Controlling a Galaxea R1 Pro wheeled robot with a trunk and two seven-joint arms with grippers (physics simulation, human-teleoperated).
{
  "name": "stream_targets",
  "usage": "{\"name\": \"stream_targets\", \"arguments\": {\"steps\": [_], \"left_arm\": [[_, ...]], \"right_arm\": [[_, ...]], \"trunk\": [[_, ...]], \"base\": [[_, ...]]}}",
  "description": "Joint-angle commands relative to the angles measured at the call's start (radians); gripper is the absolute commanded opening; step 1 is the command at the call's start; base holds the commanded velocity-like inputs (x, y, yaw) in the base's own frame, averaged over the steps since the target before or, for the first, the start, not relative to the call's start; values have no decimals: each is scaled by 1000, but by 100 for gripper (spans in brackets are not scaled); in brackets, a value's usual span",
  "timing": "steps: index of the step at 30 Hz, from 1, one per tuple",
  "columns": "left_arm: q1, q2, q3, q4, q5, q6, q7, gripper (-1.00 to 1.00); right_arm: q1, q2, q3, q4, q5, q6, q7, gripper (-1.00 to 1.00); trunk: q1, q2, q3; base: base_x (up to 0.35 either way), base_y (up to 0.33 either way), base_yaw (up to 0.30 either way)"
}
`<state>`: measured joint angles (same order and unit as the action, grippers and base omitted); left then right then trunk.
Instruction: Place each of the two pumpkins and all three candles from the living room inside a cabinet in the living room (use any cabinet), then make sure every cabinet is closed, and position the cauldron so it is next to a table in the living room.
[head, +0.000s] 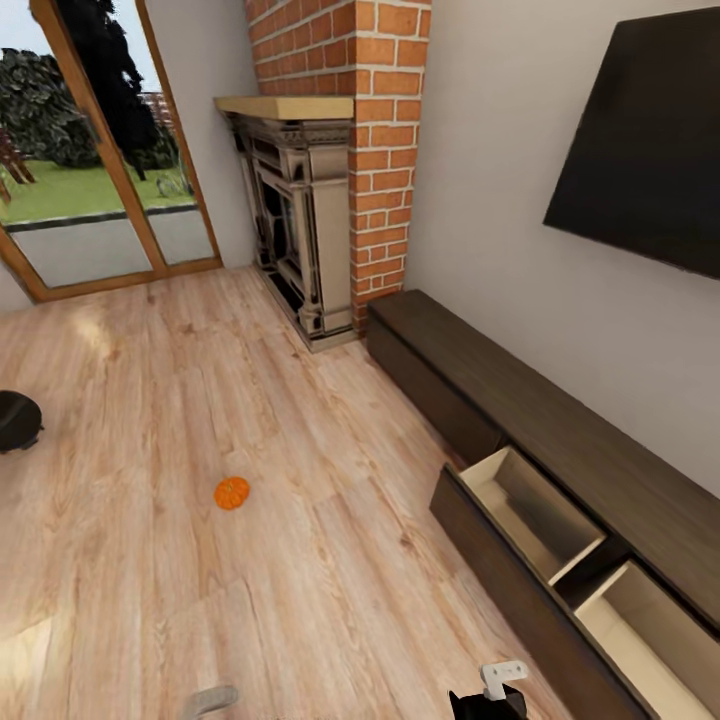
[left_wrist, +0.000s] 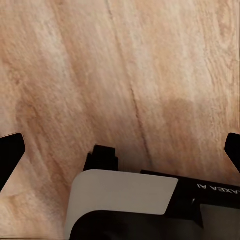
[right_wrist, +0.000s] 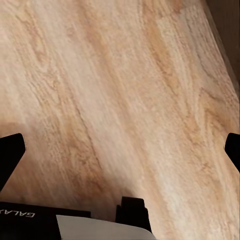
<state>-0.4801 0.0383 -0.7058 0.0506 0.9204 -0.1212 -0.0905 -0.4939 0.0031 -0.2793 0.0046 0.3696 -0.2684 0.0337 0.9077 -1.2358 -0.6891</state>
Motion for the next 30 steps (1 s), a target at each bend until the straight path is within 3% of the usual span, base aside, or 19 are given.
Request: {"name": "stream_targets", "arguments": {"steps": [1, 30], "left_arm": [[0, 0, 0, 0, 0, 0, 0, 100], [0, 0, -1, 0, 0, 0, 0, 100]], "right_arm": [[0, 0, 0, 0, 0, 0, 0, 100], [0, 0, 0, 0, 2, 0, 0, 100]], "trunk": [[0, 0, 0], [0, 0, -10]], "base": [[0, 0, 287], [0, 0, 287]]}}
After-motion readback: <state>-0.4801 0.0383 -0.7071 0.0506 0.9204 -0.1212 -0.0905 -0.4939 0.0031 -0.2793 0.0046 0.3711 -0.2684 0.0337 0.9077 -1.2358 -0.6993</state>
